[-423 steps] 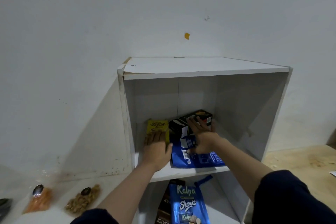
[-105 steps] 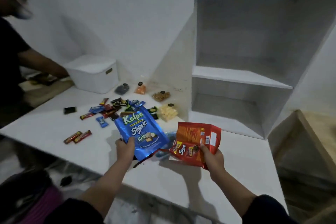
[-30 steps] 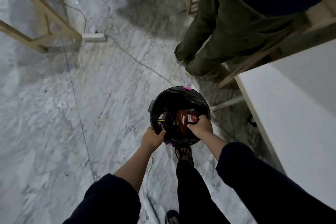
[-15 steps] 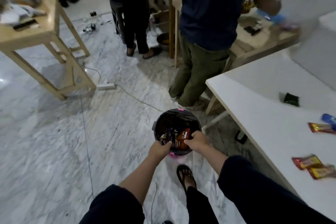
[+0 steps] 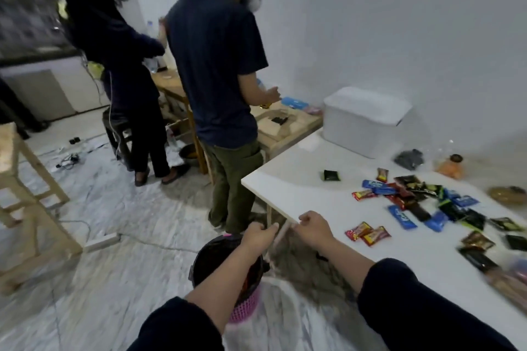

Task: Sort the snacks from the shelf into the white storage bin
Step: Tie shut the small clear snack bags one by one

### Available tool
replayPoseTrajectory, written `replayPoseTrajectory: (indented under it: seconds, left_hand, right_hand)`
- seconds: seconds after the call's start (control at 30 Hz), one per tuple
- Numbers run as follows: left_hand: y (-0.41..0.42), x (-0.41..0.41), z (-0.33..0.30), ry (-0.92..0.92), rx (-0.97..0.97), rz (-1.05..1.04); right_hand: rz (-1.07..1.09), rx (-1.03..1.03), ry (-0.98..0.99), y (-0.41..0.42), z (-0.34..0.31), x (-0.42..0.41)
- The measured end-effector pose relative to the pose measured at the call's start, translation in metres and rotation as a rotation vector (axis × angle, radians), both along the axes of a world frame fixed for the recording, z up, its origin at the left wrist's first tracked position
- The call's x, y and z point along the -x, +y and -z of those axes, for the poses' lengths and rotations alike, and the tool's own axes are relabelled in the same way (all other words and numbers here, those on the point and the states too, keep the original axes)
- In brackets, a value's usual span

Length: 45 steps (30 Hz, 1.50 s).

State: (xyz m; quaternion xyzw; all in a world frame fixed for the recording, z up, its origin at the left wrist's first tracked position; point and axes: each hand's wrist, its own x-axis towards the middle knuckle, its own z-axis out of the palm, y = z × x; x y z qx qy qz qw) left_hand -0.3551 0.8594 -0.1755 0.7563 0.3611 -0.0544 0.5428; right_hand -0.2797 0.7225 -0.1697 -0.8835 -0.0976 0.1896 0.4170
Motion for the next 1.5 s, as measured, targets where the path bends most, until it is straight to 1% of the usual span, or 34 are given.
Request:
replayPoseTrajectory:
  seconds: [0.1,0.33,0.47,0.6,0.73,0.87,1.03,1.2,1.33,1.4,1.5]
  left_hand:
    - [-0.036,-0.025,-0.018,-0.052,0.009,0.035]
    - [-0.155,-0.070,-0.048,-0.053,-0.008,0.107]
    - [-0.218,-0.092,-0.050,-0.115,0.021,0.160]
    - [-0.269,-0.108,-0.047,-0.120,0.045,0.224]
    - [-0.300,-0.127,-0.042,-0.102,0.052,0.283]
    - [-0.321,-0.157,-0.037,-0.119,0.054,0.304]
    - [-0.333,-0.204,-0.035,-0.131,0.074,0.352]
    - [-0.320,-0.276,-0.024,-0.157,0.083,0.381]
    - [-0.300,-0.338,-0.029,-0.170,0.080,0.403]
    - [-0.291,-0.367,-0.028,-0.163,0.042,0.454]
    - [-0.281,-0.414,-0.023,-0.152,-0.010,0.495]
  right_hand:
    - [0.056,-0.023,-0.009,-0.047,-0.016,-0.016]
    - [0.228,-0.059,-0.004,-0.174,-0.033,-0.044]
    - [0.286,-0.083,-0.030,-0.248,-0.032,-0.054]
    - [0.369,-0.080,-0.044,-0.307,-0.029,-0.065]
    - [0.470,-0.075,-0.049,-0.346,-0.022,-0.074]
    - [0.548,-0.095,-0.021,-0.367,-0.015,-0.087]
    - [0.562,-0.058,-0.024,-0.377,-0.006,-0.122]
    - [0.603,-0.070,-0.025,-0.366,-0.003,-0.188]
    - [0.648,-0.084,-0.005,-0.349,0.003,-0.245]
    - [0.665,-0.085,0.006,-0.340,0.004,-0.269]
    - [0.730,-0.148,0.006,-0.328,0.010,-0.304]
